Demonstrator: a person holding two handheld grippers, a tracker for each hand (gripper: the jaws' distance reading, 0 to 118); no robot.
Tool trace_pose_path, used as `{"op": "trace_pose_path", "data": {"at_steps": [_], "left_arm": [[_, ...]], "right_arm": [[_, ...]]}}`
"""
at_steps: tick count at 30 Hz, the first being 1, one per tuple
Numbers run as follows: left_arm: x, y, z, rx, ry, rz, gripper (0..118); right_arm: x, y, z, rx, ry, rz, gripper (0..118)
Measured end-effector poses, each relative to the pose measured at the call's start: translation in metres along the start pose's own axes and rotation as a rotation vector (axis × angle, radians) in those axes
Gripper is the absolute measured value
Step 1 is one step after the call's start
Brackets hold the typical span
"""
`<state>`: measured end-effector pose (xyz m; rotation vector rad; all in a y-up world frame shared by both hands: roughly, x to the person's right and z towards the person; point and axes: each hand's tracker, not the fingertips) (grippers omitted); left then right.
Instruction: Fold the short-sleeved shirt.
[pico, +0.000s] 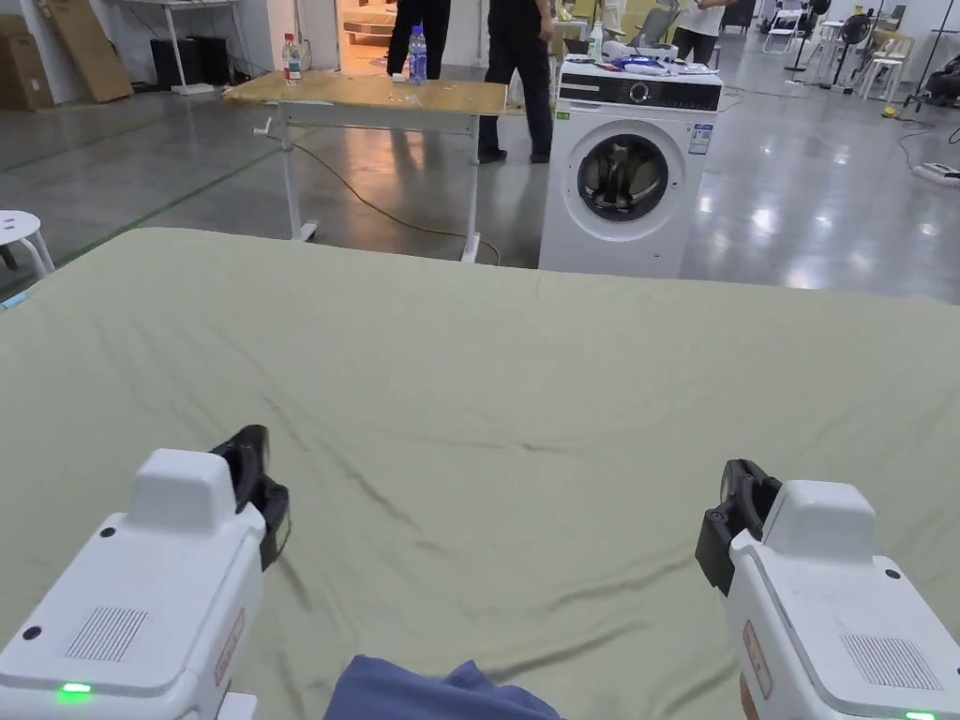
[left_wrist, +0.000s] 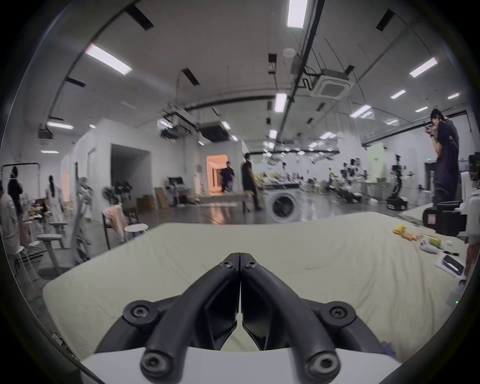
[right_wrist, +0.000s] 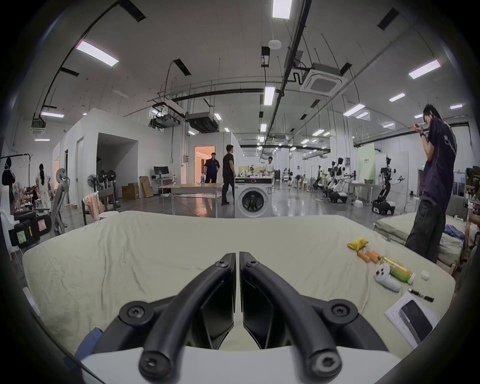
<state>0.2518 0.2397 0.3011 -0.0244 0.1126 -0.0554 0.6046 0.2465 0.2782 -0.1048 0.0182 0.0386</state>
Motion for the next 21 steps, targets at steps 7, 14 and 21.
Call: {"op": "trace_pose_path", "data": {"at_steps": [7,14,21], "left_arm": [[-0.012,-0.005,0.005,-0.036,0.045,0.003,1],[-0.026,-0.029,0.005,-0.136,0.009,0.060,1],[-0.038,-0.051,0.009,-0.263,-0.038,0.116,1]], "right_arm": [[-0.007,-0.003,0.019,-0.023,0.000,0.026,2],[-0.054,-0.059,0.069,-0.230,0.240,0.031,2],[-0.090,-0.134,0.059,-0.358,0.321,0.112,2]]}}
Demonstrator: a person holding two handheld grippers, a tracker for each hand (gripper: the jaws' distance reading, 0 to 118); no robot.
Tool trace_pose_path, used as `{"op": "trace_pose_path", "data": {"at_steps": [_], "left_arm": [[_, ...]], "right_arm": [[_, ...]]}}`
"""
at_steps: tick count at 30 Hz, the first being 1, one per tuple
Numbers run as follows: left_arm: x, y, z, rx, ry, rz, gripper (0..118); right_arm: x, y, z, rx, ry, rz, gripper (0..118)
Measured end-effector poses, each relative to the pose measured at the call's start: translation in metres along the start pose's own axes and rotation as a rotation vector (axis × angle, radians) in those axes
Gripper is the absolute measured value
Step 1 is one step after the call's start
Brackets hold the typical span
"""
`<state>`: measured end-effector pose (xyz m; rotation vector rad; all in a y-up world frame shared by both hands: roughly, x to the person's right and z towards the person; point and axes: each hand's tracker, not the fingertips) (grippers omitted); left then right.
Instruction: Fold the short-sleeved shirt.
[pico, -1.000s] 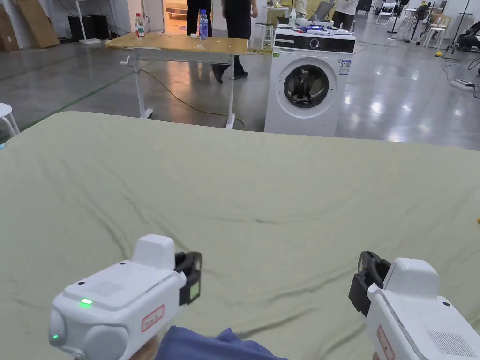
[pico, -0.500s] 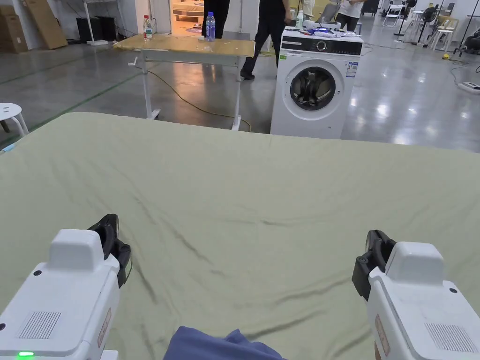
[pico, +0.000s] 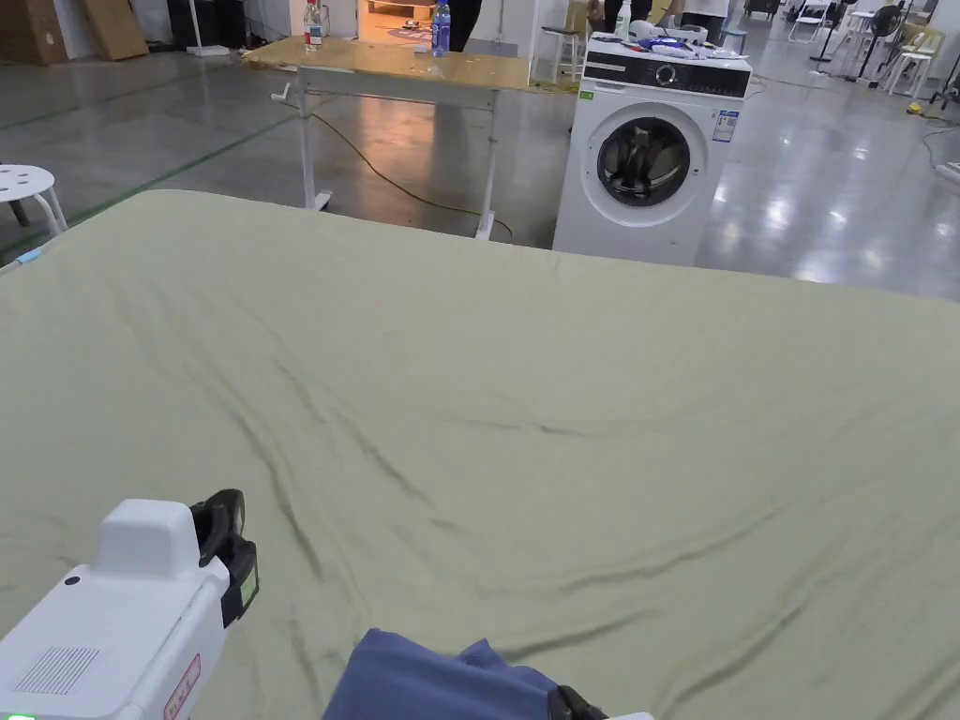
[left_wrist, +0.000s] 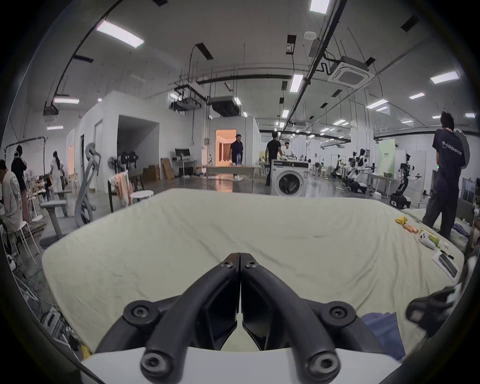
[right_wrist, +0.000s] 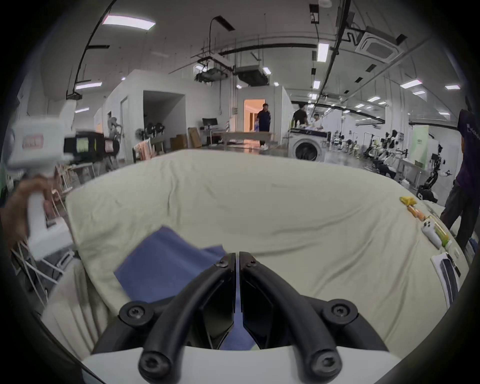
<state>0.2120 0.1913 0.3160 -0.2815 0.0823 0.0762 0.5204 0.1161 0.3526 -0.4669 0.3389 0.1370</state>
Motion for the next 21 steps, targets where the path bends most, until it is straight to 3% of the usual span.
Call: {"op": "trace_pose_path", "data": {"at_steps": [1,4,7,14,16,17,18,19,20,21], "left_arm": [[-0.002,-0.003,0.000,-0.022,-0.008,0.018,1],[-0.008,-0.018,0.003,-0.076,-0.046,0.059,1],[-0.012,-0.032,0.004,-0.163,-0.106,0.083,1],[-0.037,-0.038,-0.020,-0.374,-0.365,0.277,4],[-0.050,-0.038,-0.037,-0.494,-0.503,0.397,22],[-0.054,-0.040,-0.046,-0.570,-0.573,0.463,39],[-0.056,-0.042,-0.053,-0.634,-0.639,0.509,65],[-0.056,-0.047,-0.060,-0.671,-0.679,0.530,81],[-0.055,-0.052,-0.067,-0.724,-0.713,0.541,90],[-0.052,-0.056,-0.072,-0.761,-0.717,0.512,92]], "right_arm": [[-0.001,-0.006,-0.007,-0.023,-0.015,0.012,2],[0.005,-0.029,-0.030,-0.097,-0.040,-0.050,2],[0.008,-0.038,-0.032,-0.065,-0.059,-0.066,2],[0.013,-0.036,-0.032,-0.072,-0.053,-0.066,2],[0.014,-0.036,-0.031,-0.075,-0.048,-0.071,2],[0.014,-0.036,-0.031,-0.076,-0.046,-0.071,2],[0.015,-0.036,-0.031,-0.076,-0.046,-0.071,2],[0.015,-0.036,-0.032,-0.076,-0.045,-0.071,2],[0.014,-0.036,-0.031,-0.075,-0.044,-0.072,2],[0.015,-0.036,-0.031,-0.074,-0.042,-0.076,2]]}}
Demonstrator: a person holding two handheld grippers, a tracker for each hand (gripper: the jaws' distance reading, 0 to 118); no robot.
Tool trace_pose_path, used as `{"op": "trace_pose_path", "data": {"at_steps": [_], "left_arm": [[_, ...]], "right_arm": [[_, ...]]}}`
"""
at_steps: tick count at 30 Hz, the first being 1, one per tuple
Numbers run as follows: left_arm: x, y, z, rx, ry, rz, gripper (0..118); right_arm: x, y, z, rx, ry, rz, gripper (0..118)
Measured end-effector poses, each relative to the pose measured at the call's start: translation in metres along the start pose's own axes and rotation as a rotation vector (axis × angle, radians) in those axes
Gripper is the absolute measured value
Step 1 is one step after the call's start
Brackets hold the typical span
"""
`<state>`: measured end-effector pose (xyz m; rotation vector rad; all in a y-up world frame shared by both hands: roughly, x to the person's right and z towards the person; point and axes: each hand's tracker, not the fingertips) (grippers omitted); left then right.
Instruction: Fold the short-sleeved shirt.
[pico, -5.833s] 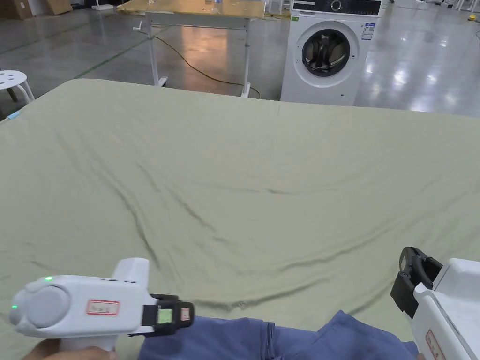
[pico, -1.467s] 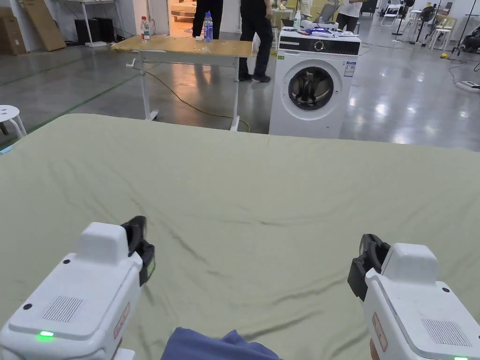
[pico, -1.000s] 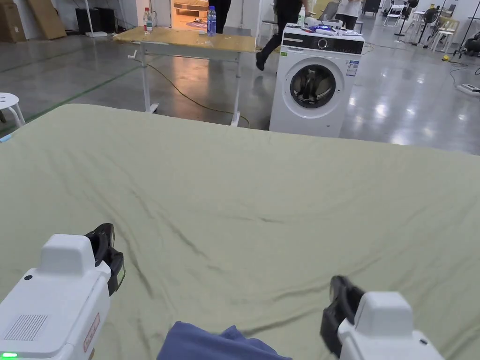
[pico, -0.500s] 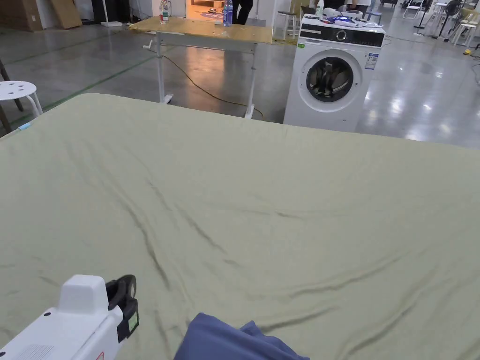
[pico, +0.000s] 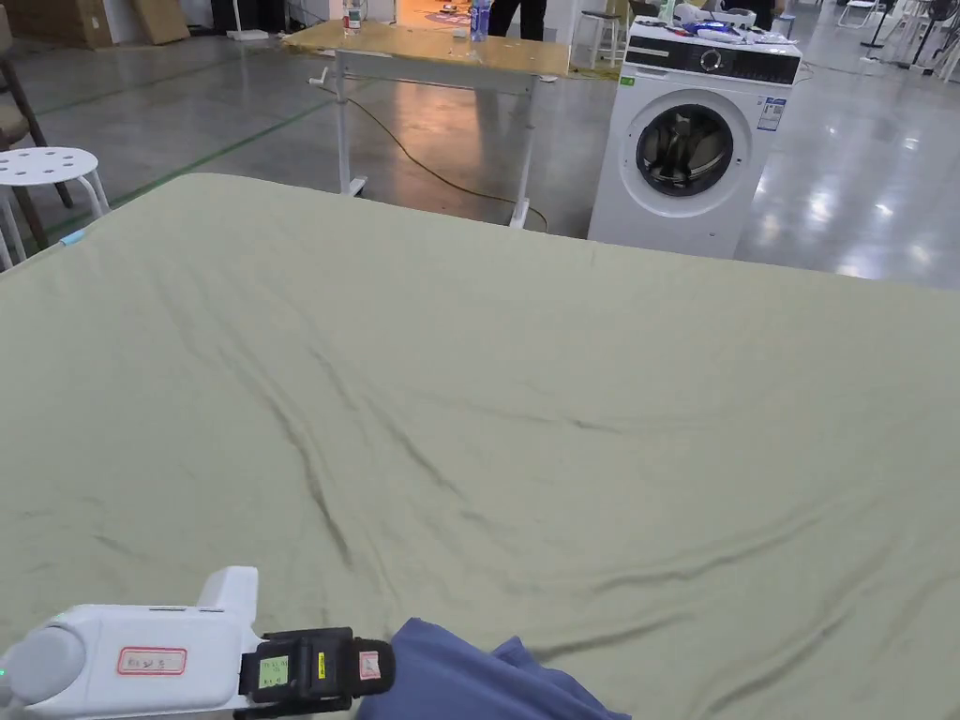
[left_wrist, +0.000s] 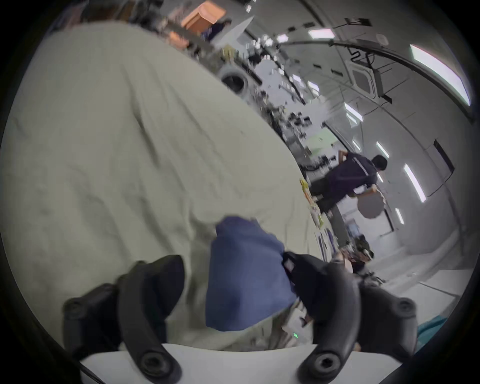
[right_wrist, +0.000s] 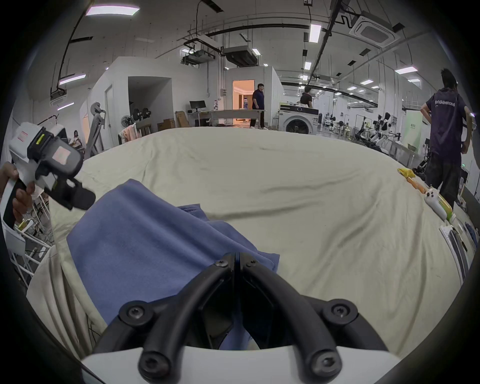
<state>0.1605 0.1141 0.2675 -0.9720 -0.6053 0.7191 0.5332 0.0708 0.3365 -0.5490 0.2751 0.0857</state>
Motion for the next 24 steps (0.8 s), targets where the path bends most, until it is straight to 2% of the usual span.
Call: {"op": "trace_pose_path", "data": {"at_steps": [2,5,8,10,12,14,17,19,22,24], "left_arm": [[-0.021,0.005,-0.013,-0.044,0.009,-0.022,92],[-0.029,0.008,-0.033,-0.091,-0.007,0.023,91],[-0.044,0.011,-0.052,-0.154,-0.148,0.098,83],[-0.047,0.006,-0.065,-0.191,-0.239,0.141,81],[-0.049,0.002,-0.078,-0.223,-0.233,0.139,68],[-0.052,-0.003,-0.083,-0.198,-0.217,0.115,49],[-0.045,-0.010,-0.077,-0.170,-0.237,0.139,30],[-0.037,-0.012,-0.073,-0.154,-0.221,0.108,24],[-0.024,-0.014,-0.063,-0.141,-0.210,0.074,22],[-0.014,-0.012,-0.058,-0.137,-0.191,0.061,21]], "right_arm": [[0.001,0.000,0.000,0.002,0.004,-0.009,2],[0.002,0.000,0.000,0.001,0.007,-0.013,2],[0.002,0.000,0.000,0.001,0.009,-0.009,2],[0.003,0.000,0.000,0.002,0.012,-0.004,2],[0.003,0.000,0.000,0.003,0.011,-0.002,2],[0.003,-0.001,0.000,0.002,0.004,-0.004,2],[0.004,-0.002,-0.001,0.006,0.006,-0.019,2],[0.002,-0.001,0.000,0.006,0.004,-0.009,2],[0.000,0.001,0.001,0.004,-0.001,0.031,2],[0.002,0.007,0.003,-0.002,0.012,0.023,2]]}}
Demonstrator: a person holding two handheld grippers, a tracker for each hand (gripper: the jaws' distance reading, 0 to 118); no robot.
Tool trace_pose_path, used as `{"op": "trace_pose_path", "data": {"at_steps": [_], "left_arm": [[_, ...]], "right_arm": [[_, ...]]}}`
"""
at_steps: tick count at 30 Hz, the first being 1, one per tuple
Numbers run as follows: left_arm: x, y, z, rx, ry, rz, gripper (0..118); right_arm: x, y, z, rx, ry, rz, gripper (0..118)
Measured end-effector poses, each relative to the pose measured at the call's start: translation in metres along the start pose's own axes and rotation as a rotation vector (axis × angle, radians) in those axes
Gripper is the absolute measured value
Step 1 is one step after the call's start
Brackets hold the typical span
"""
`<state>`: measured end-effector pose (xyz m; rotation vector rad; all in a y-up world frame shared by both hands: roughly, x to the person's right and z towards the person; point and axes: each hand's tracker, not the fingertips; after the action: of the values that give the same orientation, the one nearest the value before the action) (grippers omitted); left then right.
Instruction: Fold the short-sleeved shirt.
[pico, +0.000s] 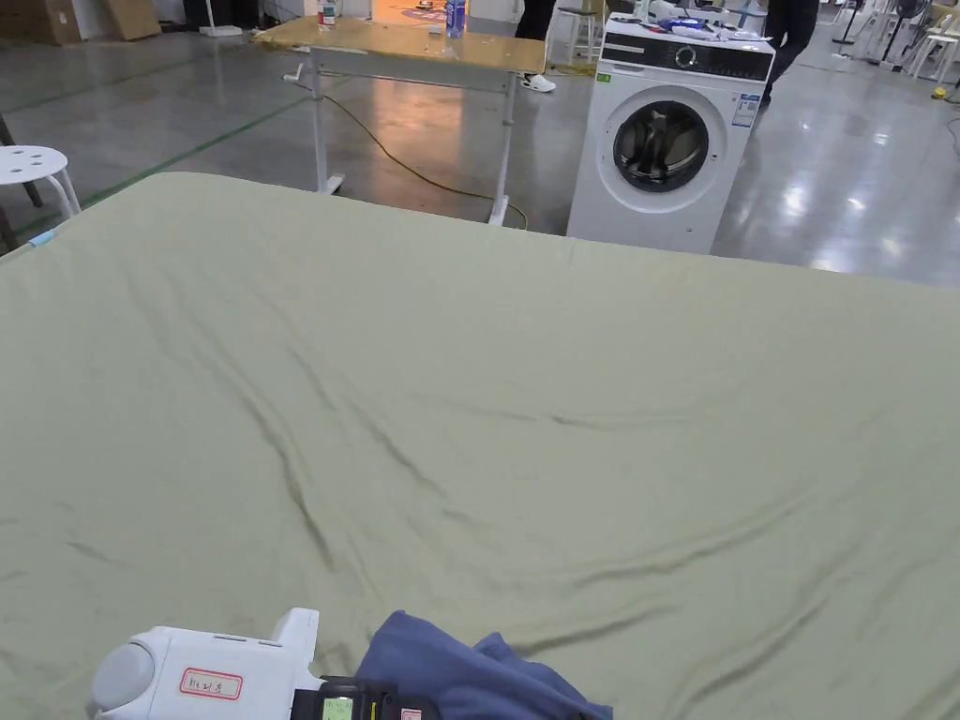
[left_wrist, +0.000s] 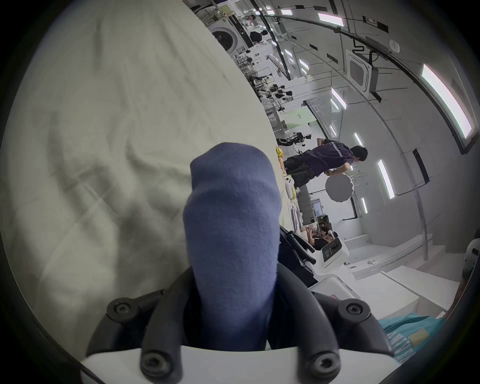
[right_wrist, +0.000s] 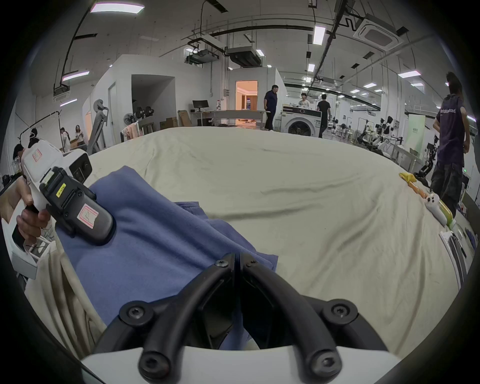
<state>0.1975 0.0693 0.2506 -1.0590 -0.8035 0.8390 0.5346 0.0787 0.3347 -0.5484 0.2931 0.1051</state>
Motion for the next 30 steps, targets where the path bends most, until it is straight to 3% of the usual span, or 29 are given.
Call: {"op": "trace_pose_path", "data": {"at_steps": [2,7,17,24,30], "left_arm": [[0.013,0.000,0.009,0.003,0.011,-0.015,21],[0.026,0.017,0.065,0.049,0.071,-0.068,21],[0.023,0.058,0.245,0.185,0.326,-0.115,21],[0.002,0.086,0.356,0.269,0.521,-0.011,21],[-0.027,0.093,0.386,0.224,0.729,0.116,21]], "right_arm": [[0.006,0.009,0.005,0.012,0.018,-0.039,2],[0.032,0.042,0.013,0.085,-0.046,-0.046,2],[0.100,0.110,0.014,0.220,-0.196,-0.044,2],[0.117,0.122,0.018,0.241,-0.233,-0.056,2],[0.117,0.114,0.017,0.218,-0.236,-0.080,2]]}}
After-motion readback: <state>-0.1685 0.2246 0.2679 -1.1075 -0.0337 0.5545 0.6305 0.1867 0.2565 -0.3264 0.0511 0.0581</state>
